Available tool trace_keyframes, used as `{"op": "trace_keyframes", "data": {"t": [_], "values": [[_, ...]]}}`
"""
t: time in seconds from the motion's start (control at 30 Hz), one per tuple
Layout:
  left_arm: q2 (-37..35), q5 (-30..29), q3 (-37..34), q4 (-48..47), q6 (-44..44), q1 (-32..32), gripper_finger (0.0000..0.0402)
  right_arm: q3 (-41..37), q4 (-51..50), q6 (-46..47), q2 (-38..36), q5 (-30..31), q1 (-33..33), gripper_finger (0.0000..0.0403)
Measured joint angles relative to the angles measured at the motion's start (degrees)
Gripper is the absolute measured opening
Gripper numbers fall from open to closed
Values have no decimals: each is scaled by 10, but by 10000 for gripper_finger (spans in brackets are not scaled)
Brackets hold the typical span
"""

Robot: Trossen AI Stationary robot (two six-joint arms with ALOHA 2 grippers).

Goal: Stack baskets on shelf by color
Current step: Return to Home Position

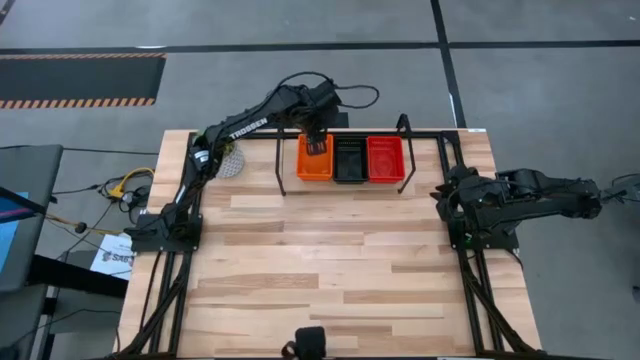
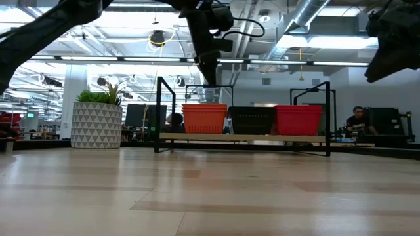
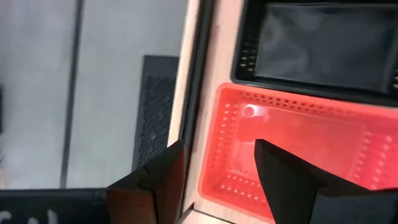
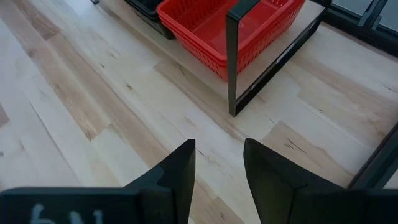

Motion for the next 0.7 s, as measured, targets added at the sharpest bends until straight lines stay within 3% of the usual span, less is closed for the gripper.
{"op": "trace_keyframes", "data": {"t": [0.13,0.33,0.57,0.7], "values": [[0,-48,0,-10,-52,-29,183,0,10,29,0,-2,0,159],[-5,-63,0,-52,-83,-88,183,0,17,42,0,-14,0,159],[-78,108,0,81,-177,-136,183,0,196,-109,-3,-36,6,159],[-141,125,-1,111,-213,-143,183,0,273,-163,-13,-36,3,159]]}}
